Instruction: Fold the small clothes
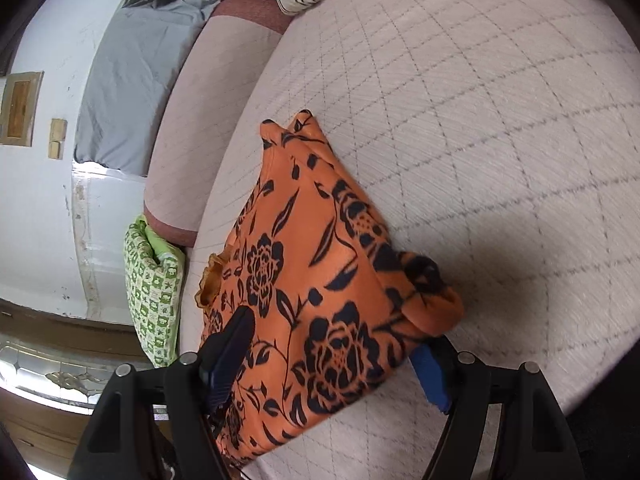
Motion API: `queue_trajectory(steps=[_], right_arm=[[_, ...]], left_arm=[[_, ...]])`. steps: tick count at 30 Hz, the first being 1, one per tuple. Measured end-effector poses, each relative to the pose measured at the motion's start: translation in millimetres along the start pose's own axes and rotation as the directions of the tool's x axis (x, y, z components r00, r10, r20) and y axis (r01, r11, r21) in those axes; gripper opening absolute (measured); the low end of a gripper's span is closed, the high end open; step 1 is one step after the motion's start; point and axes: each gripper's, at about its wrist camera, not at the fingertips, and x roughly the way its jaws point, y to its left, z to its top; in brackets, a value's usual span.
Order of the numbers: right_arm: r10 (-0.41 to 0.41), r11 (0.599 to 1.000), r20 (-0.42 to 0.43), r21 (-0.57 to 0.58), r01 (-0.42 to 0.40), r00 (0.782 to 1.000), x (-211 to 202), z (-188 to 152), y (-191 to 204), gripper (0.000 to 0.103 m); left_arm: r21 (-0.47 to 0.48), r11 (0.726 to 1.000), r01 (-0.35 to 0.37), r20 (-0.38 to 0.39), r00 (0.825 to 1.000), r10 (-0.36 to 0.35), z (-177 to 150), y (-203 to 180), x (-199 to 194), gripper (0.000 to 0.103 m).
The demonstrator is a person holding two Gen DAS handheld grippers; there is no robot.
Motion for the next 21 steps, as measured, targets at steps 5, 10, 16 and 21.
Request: queue_trajectory(steps=[5, 10, 16, 21], right_arm=[[-0.004, 1.0, 0.006, -0.001, 0.004, 1.0, 3.3, 1.0, 0.1, 0.078], [-0.012, 0.999, 0.019, -0.045, 0.013, 1.0, 9.4, 6.1, 5.4, 0.078], [-0.057, 0.987, 0.049, -0.15, 0.063, 0.997, 10.4, 7.6, 22.1, 0.071], [-0.102, 0.977, 0.04, -0.186, 0.108, 0.994, 25.0, 9.9, 25.1, 0.061]], left_arm=[[0.0, 1.0, 0.007, 0.014, 1.0, -0.007, 2.1, -0.4, -3.6, 0.086], [0.023, 1.0, 0.003, -0.007, 1.0, -0.003, 1.2, -0.4, 6.4, 0.088], [-0.042, 0.999, 0.002, 0.07, 0.998, 0.001, -2.4, 20.1, -24.5, 0.087], [0.034, 0.999, -0.022, -0.001, 1.0, 0.022, -13.9, 9.6, 4.7, 0.091]])
